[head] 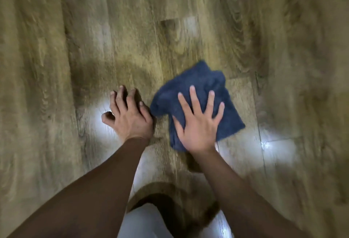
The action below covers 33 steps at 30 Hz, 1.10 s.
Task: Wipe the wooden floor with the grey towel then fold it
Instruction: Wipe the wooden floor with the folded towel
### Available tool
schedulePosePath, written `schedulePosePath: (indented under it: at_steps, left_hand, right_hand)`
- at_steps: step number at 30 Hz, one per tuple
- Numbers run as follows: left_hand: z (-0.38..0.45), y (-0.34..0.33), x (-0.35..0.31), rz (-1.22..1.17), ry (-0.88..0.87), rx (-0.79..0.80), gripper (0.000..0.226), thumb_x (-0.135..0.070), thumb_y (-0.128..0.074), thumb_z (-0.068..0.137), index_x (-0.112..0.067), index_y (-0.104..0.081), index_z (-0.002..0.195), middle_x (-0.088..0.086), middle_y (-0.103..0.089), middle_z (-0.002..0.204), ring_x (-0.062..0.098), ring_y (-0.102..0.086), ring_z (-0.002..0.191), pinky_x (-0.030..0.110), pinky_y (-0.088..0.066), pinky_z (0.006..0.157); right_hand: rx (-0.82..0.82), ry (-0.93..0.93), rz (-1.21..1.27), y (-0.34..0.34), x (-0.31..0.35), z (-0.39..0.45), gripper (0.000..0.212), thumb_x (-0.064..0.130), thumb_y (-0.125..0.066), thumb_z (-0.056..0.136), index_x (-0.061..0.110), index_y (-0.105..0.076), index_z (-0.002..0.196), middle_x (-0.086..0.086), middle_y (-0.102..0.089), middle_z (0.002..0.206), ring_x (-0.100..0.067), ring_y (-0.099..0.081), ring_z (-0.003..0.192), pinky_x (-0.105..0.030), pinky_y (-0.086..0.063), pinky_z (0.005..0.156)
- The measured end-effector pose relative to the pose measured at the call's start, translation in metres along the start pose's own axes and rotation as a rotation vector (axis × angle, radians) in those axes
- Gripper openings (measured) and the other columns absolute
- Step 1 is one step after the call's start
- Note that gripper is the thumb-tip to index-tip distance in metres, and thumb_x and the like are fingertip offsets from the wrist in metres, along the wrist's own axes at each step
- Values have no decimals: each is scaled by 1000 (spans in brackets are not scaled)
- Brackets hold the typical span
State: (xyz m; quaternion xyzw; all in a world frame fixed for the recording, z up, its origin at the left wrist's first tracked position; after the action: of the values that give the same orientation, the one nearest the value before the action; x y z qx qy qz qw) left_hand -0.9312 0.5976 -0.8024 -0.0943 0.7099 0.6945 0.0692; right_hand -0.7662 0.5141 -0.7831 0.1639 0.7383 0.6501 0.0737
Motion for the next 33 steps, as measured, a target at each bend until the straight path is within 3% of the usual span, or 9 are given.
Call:
schedulePosePath:
  at_steps: [5, 7, 9, 13, 16, 20, 26, 29, 33]
  left_hand:
    - [-1, 4, -5, -44, 26, 71, 44, -29, -47, 95, -18, -47, 137, 6, -36, 156, 29, -21, 149, 59, -16, 108]
    - [4, 8, -10, -22, 44, 71, 40, -27, -50, 87, -12, -51, 124, 12, -42, 149, 34, -29, 141, 62, -21, 106]
    - [19, 12, -33, -49, -61, 56, 39, -30, -50, 78, -15, -53, 113, 13, -49, 137, 33, -39, 129, 62, -27, 103]
    - [47, 4, -127, -296, -349, 95, 37, -31, -48, 82, -25, -60, 117, -1, -51, 138, 20, -41, 133, 51, -23, 107]
    - [51, -14, -163, -248, -282, 118, 36, -30, -48, 91, -23, -60, 124, -4, -48, 145, 17, -34, 142, 54, -23, 108]
    - [53, -33, -167, -121, -251, 92, 34, -35, -44, 92, -26, -57, 122, -4, -45, 148, 17, -29, 144, 60, -19, 109]
    - [53, -36, -167, -85, -276, 50, 35, -36, -44, 92, -24, -57, 122, -2, -47, 146, 21, -32, 143, 57, -21, 106]
    - [53, -34, -167, -87, -275, 57, 35, -36, -44, 93, -23, -56, 124, -2, -47, 147, 21, -32, 143, 58, -21, 106]
    - [52, -33, -168, -93, -274, 59, 36, -35, -43, 93, -22, -56, 125, -1, -46, 148, 22, -32, 143, 57, -18, 105]
  right_hand:
    - [117, -77, -49, -12, -44, -146, 81, 59, -55, 85, 39, -25, 157, 4, -14, 168, -45, -8, 152, -74, -12, 113]
    - [150, -75, -51, -15, -58, -164, 78, 61, -53, 85, 40, -28, 156, 5, -18, 168, -44, -10, 152, -74, -12, 113]
    - [177, -119, -32, -13, -66, -157, 77, 61, -50, 86, 41, -28, 156, 6, -20, 167, -43, -10, 152, -72, -10, 114]
    - [98, -428, 77, 1, -91, -95, 71, 62, -42, 90, 41, -27, 156, 7, -15, 168, -46, -9, 151, -73, -11, 111]
    - [22, -571, 127, 16, -124, -11, 68, 66, -31, 93, 40, -26, 156, 5, -14, 168, -47, -7, 150, -75, -9, 111]
    - [-35, -615, 126, 33, -172, 125, 70, 68, -27, 93, 43, -18, 157, 4, -9, 169, -49, -1, 150, -76, -2, 111]
    - [-8, -557, 128, 47, -187, 238, 71, 68, -26, 93, 40, -18, 158, 3, -5, 169, -53, 2, 149, -77, 3, 110]
    - [-35, -420, 80, 46, -172, 205, 67, 65, -31, 95, 39, -24, 156, 4, -10, 169, -51, -4, 150, -74, -2, 113]
    - [-32, -240, 18, 27, -121, 85, 67, 59, -42, 95, 38, -27, 156, 3, -16, 168, -46, -10, 151, -70, -8, 115]
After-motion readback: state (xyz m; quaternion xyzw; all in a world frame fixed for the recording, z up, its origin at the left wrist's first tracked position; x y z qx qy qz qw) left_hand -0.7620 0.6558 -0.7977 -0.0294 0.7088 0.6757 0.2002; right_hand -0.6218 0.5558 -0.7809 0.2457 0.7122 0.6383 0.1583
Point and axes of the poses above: each hand's wrist, its own z-axis towards the middle knuckle, its own y-axis out of the back of the hand, x = y × z, the point moved 2 cm from there along z, towards the middle knuckle
